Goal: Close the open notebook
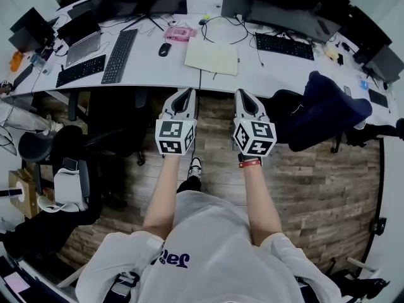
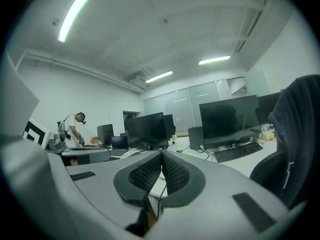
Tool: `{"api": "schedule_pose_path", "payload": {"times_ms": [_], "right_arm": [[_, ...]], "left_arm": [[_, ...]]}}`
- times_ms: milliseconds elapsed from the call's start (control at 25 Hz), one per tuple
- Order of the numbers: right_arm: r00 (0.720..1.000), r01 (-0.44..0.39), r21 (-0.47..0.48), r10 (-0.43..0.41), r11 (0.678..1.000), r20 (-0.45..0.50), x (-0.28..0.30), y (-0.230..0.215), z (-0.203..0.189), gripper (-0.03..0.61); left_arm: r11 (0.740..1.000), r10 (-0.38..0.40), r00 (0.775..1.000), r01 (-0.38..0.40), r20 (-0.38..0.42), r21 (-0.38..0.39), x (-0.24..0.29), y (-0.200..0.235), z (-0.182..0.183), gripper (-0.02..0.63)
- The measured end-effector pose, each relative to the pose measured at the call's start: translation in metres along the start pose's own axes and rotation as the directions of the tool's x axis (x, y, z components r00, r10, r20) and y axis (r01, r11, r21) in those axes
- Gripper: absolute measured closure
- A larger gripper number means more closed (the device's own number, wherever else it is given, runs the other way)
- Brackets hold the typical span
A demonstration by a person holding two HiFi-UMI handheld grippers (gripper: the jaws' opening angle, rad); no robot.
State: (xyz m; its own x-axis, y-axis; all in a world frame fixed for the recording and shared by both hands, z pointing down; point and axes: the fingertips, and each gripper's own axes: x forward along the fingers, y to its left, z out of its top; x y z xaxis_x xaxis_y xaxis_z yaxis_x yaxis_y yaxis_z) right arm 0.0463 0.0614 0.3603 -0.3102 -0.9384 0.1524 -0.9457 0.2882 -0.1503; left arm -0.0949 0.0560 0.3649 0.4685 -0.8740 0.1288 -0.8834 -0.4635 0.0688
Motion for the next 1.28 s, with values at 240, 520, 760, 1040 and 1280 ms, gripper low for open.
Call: {"api": "schedule_pose_path", "payload": {"times_ms": [240, 520, 760, 1040, 1280], "right_arm": [[1.000, 0.020, 0.003, -0.020, 1.000, -0.004, 0.052, 0.002, 0.004, 0.565], [0.998, 0.064, 0.028, -0.063, 0.998, -0.030, 0.108, -0.001, -0.001, 0.565], [0.997, 0.064, 0.022, -0.063, 0.998, -0.045, 0.154, 0.013, -0.008, 0.565], [0.993, 0.062, 0.030, -0.059, 0.998, -0.104, 0.186, 0.008, -0.033, 0.565], [0.991, 0.041, 0.036, -0.036, 0.999, -0.128, 0.217, -0.008, -0.045, 0.565]], "left_arm": [[1.000, 0.003, 1.000, -0.003, -0.025, -0.008, 0.034, 0.040, -0.003, 0.595], [0.998, -0.001, 0.998, -0.003, -0.064, -0.062, 0.072, 0.083, -0.015, 0.595], [0.998, -0.030, 0.995, 0.025, -0.096, -0.054, 0.098, 0.116, -0.026, 0.595], [0.996, -0.049, 0.989, 0.038, -0.143, -0.078, 0.132, 0.145, -0.050, 0.594], [0.992, -0.068, 0.982, 0.049, -0.173, -0.113, 0.167, 0.152, -0.077, 0.592]]}}
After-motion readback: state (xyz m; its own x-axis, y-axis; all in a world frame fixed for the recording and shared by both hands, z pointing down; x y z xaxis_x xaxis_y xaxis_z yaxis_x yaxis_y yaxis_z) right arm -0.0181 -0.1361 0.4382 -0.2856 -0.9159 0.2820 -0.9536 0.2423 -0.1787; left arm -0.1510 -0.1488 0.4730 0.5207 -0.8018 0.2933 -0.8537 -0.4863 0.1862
